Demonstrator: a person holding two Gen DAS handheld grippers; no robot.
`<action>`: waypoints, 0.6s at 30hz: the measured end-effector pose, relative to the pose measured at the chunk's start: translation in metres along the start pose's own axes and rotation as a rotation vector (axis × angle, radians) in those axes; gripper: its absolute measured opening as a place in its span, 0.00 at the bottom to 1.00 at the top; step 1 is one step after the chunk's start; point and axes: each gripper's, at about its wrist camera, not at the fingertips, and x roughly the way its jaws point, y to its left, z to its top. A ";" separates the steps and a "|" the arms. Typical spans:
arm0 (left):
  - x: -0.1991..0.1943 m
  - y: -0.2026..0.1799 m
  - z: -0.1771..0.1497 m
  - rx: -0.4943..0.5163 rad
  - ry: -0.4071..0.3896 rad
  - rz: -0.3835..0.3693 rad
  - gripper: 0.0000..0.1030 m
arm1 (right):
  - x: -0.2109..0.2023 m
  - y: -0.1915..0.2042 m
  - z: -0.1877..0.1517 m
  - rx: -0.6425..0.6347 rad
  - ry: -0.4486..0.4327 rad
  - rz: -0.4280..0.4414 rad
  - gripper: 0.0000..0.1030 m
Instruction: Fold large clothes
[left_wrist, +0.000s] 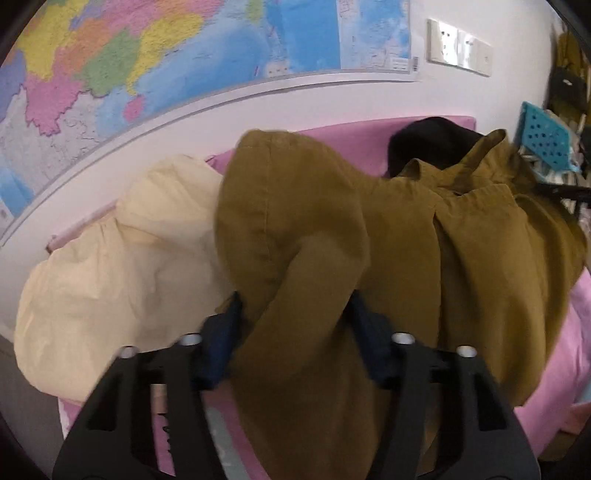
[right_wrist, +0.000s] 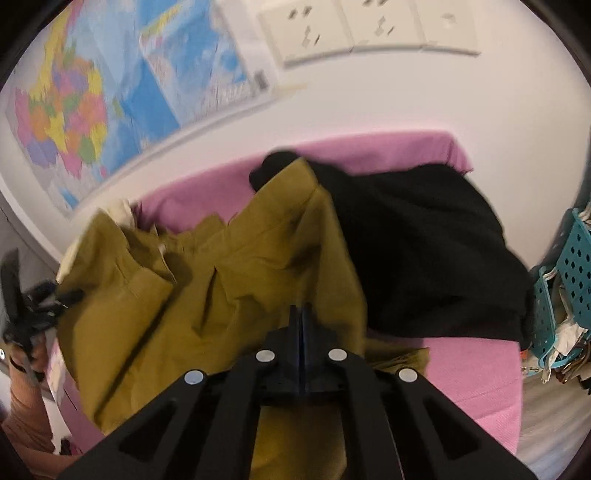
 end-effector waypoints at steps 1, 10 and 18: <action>-0.001 0.004 0.000 -0.012 -0.003 -0.002 0.31 | -0.007 -0.005 0.002 0.021 -0.022 0.010 0.01; 0.009 0.067 -0.011 -0.271 0.059 -0.066 0.23 | -0.005 -0.061 -0.013 0.230 0.017 0.024 0.04; 0.006 0.060 -0.016 -0.243 0.035 -0.078 0.59 | -0.021 -0.032 -0.019 0.124 -0.054 0.022 0.80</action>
